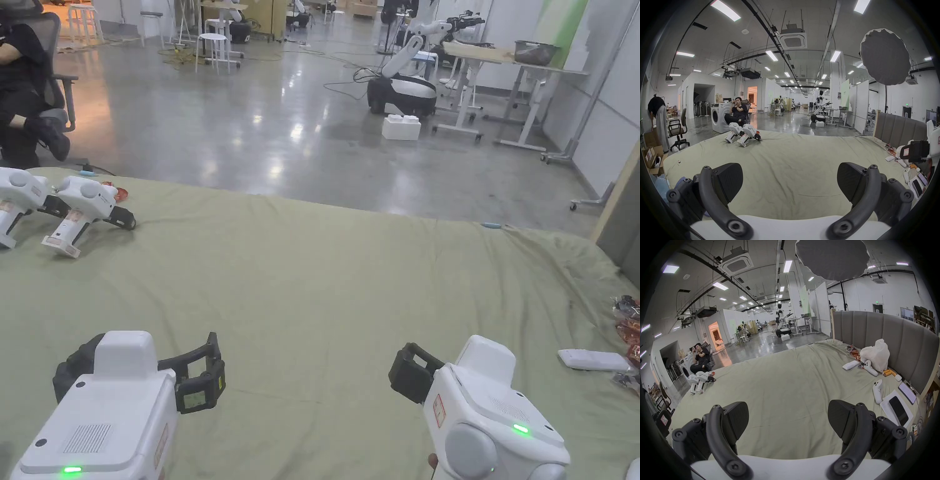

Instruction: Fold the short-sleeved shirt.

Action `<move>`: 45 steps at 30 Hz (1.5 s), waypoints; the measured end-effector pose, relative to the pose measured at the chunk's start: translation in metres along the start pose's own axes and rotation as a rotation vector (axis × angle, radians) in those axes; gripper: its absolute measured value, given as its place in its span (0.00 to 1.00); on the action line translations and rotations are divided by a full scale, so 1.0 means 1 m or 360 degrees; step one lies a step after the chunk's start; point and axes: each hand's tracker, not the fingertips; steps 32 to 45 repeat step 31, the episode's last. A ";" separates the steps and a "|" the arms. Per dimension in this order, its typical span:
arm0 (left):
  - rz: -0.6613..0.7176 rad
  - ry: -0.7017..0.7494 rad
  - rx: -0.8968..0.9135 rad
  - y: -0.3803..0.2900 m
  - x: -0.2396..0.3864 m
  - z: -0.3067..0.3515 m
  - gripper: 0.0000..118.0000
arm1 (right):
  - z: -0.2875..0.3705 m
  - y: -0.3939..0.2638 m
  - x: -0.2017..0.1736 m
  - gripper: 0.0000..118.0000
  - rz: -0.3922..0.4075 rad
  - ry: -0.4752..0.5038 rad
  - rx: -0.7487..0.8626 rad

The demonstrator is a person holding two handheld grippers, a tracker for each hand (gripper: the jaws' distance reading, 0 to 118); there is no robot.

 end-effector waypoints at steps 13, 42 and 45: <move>-0.0049 0.0047 0.0054 0.002 -0.003 -0.007 0.99 | -0.001 -0.004 0.005 0.86 0.0102 -0.0013 0.0141; -0.0172 0.0005 0.0093 -0.006 0.003 -0.010 0.99 | -0.003 -0.013 0.005 0.86 0.0297 0.0033 0.0447; -0.0172 0.0005 0.0093 -0.006 0.003 -0.010 0.99 | -0.003 -0.013 0.005 0.86 0.0297 0.0033 0.0447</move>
